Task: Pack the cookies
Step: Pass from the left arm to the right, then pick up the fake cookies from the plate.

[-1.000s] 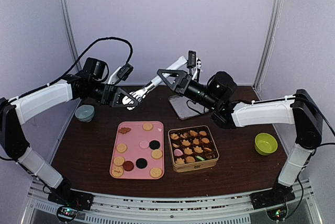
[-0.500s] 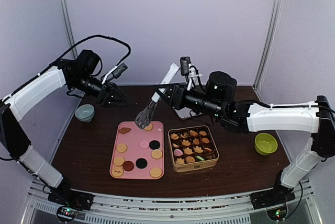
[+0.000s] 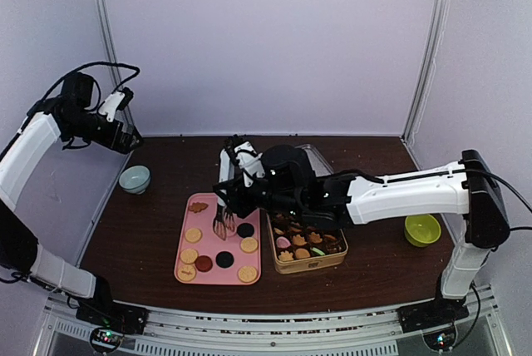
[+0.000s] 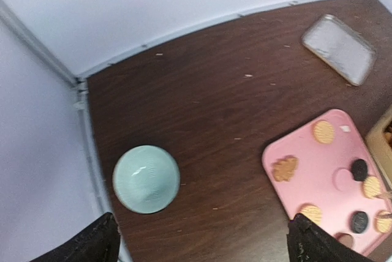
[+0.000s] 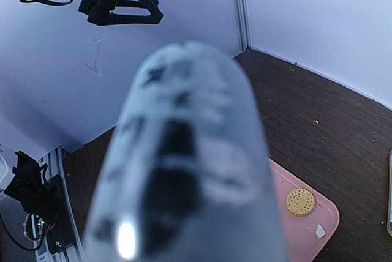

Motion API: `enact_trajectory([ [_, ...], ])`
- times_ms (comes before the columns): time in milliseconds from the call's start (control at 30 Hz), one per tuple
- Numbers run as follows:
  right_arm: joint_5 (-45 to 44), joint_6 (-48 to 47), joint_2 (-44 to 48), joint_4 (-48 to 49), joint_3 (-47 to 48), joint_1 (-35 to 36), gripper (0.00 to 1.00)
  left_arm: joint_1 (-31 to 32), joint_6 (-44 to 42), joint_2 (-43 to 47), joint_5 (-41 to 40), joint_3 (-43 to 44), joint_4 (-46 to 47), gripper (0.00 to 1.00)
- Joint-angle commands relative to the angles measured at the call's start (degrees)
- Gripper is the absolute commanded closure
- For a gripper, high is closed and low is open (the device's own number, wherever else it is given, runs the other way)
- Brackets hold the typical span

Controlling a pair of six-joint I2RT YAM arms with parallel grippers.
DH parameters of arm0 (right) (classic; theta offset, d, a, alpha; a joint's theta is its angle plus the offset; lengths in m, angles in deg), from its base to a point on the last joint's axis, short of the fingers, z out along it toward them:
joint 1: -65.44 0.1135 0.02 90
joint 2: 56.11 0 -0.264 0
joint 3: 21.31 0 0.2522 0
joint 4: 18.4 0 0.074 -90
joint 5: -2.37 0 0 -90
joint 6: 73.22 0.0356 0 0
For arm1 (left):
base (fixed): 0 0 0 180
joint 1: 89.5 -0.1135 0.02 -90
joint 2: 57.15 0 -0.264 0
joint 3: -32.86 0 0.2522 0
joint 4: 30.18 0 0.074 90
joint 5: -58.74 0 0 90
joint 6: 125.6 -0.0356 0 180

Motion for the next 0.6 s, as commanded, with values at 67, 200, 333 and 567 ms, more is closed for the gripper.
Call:
enact_trajectory([
  [67, -4.2, -4.01, -2.89, 0.07, 4.53, 0.34, 0.62, -0.58, 0.17, 5.87, -19.95, -6.89, 8.19, 0.02],
  [200, -5.37, -5.28, -4.77, 0.0, 5.88, 0.36, 0.62, -0.41, -2.12, 5.55, -13.06, -9.74, 6.83, 0.02],
  [333, -6.34, -6.16, -6.75, -0.27, 7.43, 0.31, 0.61, -0.44, -2.9, 4.92, -8.6, -11.48, 7.25, 0.02],
  [567, -6.97, -6.55, -9.66, -0.39, 9.45, 0.3, 0.59, -0.48, -4.15, 5.24, -4.87, -13.12, 7.21, 0.02],
])
